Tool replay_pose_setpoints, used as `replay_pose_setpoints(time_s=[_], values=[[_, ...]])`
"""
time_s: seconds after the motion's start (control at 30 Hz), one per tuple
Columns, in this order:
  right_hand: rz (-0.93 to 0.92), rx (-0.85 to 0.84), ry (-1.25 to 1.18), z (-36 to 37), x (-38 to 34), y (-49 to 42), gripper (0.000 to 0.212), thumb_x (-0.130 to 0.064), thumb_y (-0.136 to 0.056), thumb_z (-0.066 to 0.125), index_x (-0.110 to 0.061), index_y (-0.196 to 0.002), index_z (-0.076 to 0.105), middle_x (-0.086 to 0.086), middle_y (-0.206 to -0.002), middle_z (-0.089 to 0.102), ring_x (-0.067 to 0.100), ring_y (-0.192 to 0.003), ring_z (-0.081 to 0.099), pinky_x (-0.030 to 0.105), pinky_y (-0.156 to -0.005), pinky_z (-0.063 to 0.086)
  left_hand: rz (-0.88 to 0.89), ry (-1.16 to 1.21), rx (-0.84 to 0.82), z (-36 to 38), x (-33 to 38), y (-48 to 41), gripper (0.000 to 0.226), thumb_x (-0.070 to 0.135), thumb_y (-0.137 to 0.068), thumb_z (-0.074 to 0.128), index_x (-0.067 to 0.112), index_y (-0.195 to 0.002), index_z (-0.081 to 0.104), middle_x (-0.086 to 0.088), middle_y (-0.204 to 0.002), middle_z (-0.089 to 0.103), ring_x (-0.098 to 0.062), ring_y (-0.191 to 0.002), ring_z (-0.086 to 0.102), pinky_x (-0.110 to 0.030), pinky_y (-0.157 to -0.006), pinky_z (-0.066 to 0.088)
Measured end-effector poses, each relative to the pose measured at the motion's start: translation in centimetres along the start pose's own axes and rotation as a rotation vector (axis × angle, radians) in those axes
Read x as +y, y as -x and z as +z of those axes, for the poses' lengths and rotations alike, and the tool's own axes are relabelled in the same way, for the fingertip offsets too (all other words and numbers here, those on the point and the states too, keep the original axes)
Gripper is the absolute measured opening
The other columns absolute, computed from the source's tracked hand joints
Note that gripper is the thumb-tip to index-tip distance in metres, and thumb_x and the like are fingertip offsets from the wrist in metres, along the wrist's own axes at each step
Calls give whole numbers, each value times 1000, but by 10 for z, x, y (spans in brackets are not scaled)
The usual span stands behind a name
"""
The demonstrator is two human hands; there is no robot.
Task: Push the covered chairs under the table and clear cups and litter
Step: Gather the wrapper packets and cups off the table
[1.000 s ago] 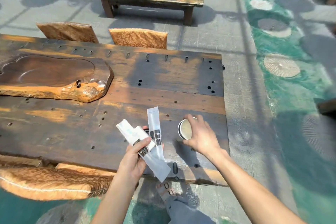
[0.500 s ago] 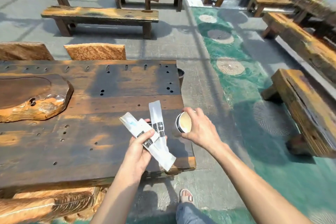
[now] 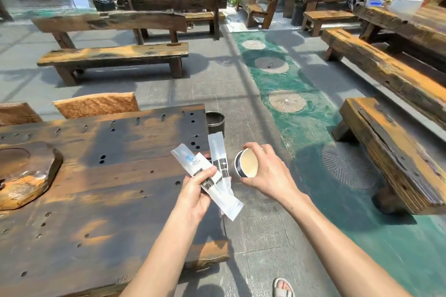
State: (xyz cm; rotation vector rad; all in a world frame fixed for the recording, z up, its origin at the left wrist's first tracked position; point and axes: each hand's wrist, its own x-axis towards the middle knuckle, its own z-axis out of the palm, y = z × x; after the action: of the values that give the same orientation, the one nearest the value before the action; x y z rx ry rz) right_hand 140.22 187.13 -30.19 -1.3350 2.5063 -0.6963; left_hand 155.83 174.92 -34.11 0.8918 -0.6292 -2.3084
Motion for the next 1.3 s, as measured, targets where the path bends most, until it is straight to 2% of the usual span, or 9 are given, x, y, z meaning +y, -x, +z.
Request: replay_pose_setpoints(time_s=[0.1,0.27,0.43,0.6,0.83,0.93,1.07,1.23,1.3], values=[[-21,-30,-15,-13,33,-17,81,-49,-69,80,-42,-138,38,-2,-131,45,29,-117,56,44,-89,50,11,8,12,29,-23,-19,63,-8,-70,74,1,-130,59,-30,-113,66,-39,-90,70,-59,-76,61],[-83,-55,-40,-47,99,-63,82,-52,-68,79,-41,-138,39,-3,-129,46,28,-118,56,43,-91,49,69,34,40,82,-63,-62,44,-9,-71,72,3,-112,64,-27,-103,67,-37,-83,71,-60,-76,61],[-106,-91,-70,-77,150,-99,78,-44,-68,81,-42,-134,41,-4,-124,46,29,-113,57,41,-87,50,98,63,63,128,-95,-96,62,-9,-73,69,4,-133,58,-28,-114,63,-37,-89,67,-61,-81,60],[-120,-98,-70,-96,185,-139,76,-44,-69,81,-43,-133,41,-5,-124,47,26,-113,57,43,-88,51,99,69,90,161,-109,-134,53,-9,-72,70,8,-122,64,-23,-105,70,-32,-82,73,-57,-75,62],[-108,-89,-90,-100,213,-212,78,-47,-68,82,-43,-134,41,-3,-128,49,29,-113,59,46,-92,51,79,89,118,191,-105,-211,51,-7,-69,71,8,-117,66,-22,-103,71,-32,-82,73,-57,-75,62],[-89,-83,-98,-98,226,-254,79,-53,-67,84,-44,-134,42,-4,-130,49,27,-117,58,47,-95,49,65,78,100,208,-101,-263,51,-7,-73,70,7,-122,63,-23,-108,69,-33,-87,70,-58,-81,60],[-72,-64,-92,-97,242,-325,79,-55,-66,87,-43,-132,44,-4,-127,51,24,-115,58,44,-92,50,30,66,79,231,-88,-340,42,-12,-84,62,8,-121,61,-21,-105,68,-32,-86,68,-59,-84,56],[-31,-41,-98,-92,245,-419,82,-60,-64,84,-48,-131,40,-11,-122,46,17,-114,55,36,-86,47,-23,97,89,254,-51,-429,59,-6,-69,72,11,-124,62,-23,-116,65,-32,-91,68,-58,-96,53],[-44,-25,-94,-87,242,-451,80,-61,-65,82,-49,-131,39,-13,-121,45,15,-113,55,36,-84,48,-35,85,84,255,-33,-460,55,-7,-72,71,10,-124,63,-23,-118,65,-33,-92,68,-54,-91,56]])
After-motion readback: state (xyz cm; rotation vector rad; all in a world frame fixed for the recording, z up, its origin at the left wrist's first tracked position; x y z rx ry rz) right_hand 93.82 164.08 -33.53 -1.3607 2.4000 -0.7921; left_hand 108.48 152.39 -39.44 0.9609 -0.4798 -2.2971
